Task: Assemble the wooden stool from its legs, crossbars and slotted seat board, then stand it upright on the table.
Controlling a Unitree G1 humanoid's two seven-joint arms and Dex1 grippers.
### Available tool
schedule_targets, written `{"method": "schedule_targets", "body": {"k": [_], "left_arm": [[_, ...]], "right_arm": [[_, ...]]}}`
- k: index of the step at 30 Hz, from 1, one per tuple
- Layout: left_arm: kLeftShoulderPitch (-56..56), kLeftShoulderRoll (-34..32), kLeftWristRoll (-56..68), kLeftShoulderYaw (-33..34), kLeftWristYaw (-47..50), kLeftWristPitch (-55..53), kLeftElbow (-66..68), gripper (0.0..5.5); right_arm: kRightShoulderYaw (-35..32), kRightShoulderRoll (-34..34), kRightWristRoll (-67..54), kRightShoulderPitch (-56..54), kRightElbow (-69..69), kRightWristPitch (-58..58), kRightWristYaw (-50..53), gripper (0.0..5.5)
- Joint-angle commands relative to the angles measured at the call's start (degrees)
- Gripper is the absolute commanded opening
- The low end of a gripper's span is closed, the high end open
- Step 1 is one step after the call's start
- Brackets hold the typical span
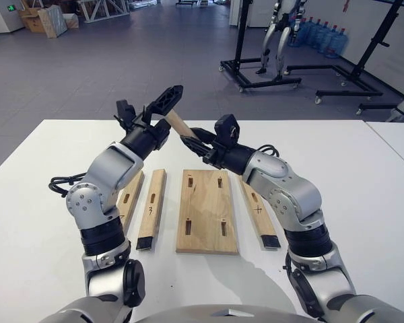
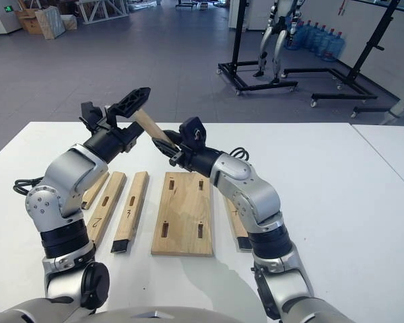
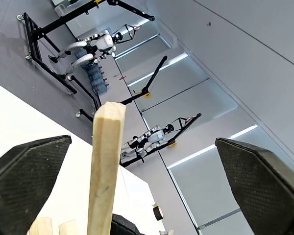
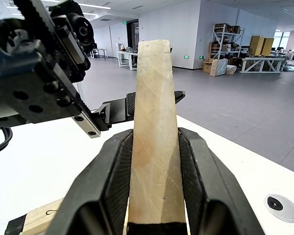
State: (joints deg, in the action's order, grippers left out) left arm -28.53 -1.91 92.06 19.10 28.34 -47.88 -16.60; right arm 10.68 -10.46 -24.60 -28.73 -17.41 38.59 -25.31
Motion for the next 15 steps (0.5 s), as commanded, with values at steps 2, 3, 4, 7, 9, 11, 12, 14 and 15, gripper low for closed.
{"method": "schedule_targets", "body": {"k": [2, 3, 4, 7, 9, 11, 12, 14, 15], "left_arm": [[1.11, -2.21, 1.75, -1.86, 0.62, 1.99, 0.02, 4.66], [1.31, -2.49, 1.99, -2.30, 0.64, 2.29, -0.05, 4.54], [1.47, -2.68, 2.18, -2.72, 0.67, 2.59, -0.06, 4.32], [1.80, -3.28, 2.67, -3.55, 0.83, 3.67, 0.23, 3.80], [2.11, -3.84, 2.79, -4.33, 0.90, 3.88, 0.07, 3.44], [2.21, -4.15, 2.84, -4.76, 1.00, 4.31, 0.43, 3.09], [2.26, -4.24, 2.93, -4.85, 1.09, 4.61, 0.64, 2.98], [2.45, -4.59, 3.13, -5.23, 1.21, 4.99, 0.66, 2.68], [2.55, -4.77, 3.26, -5.43, 1.30, 5.14, 0.58, 2.49]], "right_arm": [[-0.58, 0.07, 0.41, -1.33, -0.21, 0.05, 0.17, 1.29], [-0.63, 0.06, 0.41, -1.30, -0.24, 0.06, 0.22, 1.29], [-0.65, 0.05, 0.42, -1.28, -0.24, 0.05, 0.25, 1.29], [-0.56, -0.03, 0.51, -1.34, -0.17, -0.11, 0.11, 1.29], [-0.41, -0.26, 0.74, -1.36, -0.23, -0.39, -0.08, 1.29], [-0.41, -0.35, 0.87, -1.46, -0.31, -0.63, -0.20, 1.29], [-0.43, -0.37, 0.95, -1.46, -0.36, -0.70, -0.28, 1.29], [-0.43, -0.44, 1.10, -1.37, -0.48, -0.80, -0.40, 1.29], [-0.43, -0.44, 1.16, -1.33, -0.53, -0.85, -0.44, 1.29]]}}
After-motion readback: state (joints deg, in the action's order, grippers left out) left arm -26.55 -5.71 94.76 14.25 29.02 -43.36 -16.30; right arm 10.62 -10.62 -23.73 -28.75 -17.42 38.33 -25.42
